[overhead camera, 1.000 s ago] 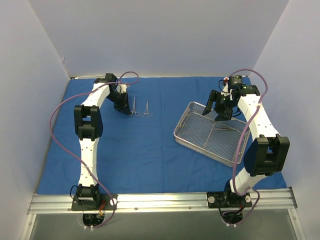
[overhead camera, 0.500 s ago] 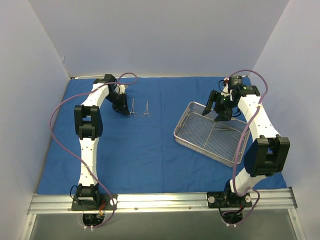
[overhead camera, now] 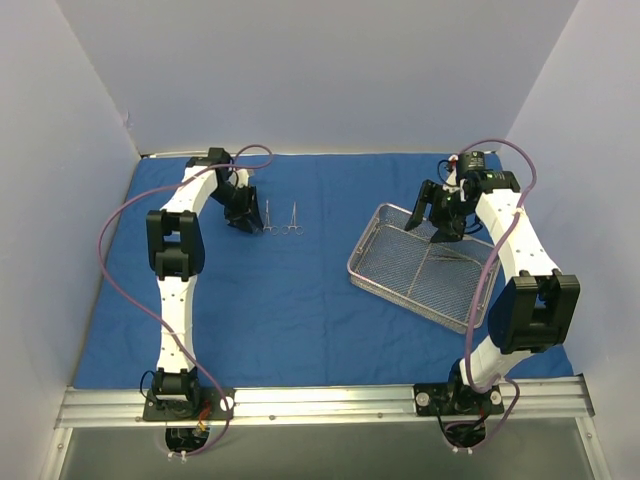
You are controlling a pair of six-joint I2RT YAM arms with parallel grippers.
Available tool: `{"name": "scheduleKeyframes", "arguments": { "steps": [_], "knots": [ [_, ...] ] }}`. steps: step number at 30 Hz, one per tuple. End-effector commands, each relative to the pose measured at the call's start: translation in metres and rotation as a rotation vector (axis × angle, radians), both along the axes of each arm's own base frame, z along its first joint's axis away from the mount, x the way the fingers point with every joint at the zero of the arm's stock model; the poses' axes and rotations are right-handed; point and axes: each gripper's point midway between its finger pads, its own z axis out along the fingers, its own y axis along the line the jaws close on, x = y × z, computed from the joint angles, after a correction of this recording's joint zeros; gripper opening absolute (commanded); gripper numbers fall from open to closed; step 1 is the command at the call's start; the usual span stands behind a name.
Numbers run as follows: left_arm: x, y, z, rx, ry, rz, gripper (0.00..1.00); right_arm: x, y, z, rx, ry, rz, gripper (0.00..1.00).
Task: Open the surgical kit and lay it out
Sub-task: Place the medical item in the surgical kit, then pick up the medical item from the container.
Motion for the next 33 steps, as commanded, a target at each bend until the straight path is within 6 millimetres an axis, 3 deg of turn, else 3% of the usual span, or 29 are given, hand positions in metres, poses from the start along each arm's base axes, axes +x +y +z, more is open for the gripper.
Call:
{"name": "scheduleKeyframes", "arguments": {
  "steps": [1,4,5,6,7,8,13,17,20,27,33],
  "knots": [
    [0.002,0.026,0.024,0.129,-0.055,0.07,0.52,0.008,-0.013,0.01,-0.051,-0.041,-0.051,0.7],
    [0.0,0.047,0.047,0.239,-0.086,0.17,0.52,0.014,-0.021,0.003,-0.093,-0.034,-0.095,0.7],
    [0.001,0.051,0.054,0.255,-0.107,0.195,0.52,0.016,-0.029,-0.001,-0.135,-0.033,-0.119,0.7],
    [0.001,0.051,0.077,0.257,-0.157,0.225,0.52,0.015,-0.035,-0.009,-0.154,-0.02,-0.134,0.7],
    [-0.001,0.052,0.081,0.25,-0.173,0.238,0.52,0.019,-0.048,-0.014,-0.168,-0.017,-0.183,0.7],
    [-0.002,0.048,0.102,0.221,-0.22,0.245,0.52,0.02,-0.061,-0.02,-0.195,-0.008,-0.226,0.7],
    [-0.022,0.009,0.133,0.094,-0.278,0.175,0.52,0.031,-0.087,-0.046,-0.182,-0.017,-0.396,0.67],
    [-0.049,-0.023,0.136,0.051,-0.279,0.093,0.52,0.044,-0.094,-0.055,-0.188,-0.049,-0.485,0.67],
    [-0.057,-0.032,0.14,0.023,-0.295,0.078,0.52,0.045,-0.101,-0.062,-0.205,-0.059,-0.526,0.67],
    [-0.07,-0.034,0.14,-0.003,-0.295,0.066,0.52,0.043,-0.111,-0.077,-0.217,-0.055,-0.568,0.6],
    [-0.073,-0.036,0.138,-0.016,-0.28,0.058,0.52,0.053,-0.116,-0.09,-0.188,-0.098,-0.559,0.55]
  ]
}}
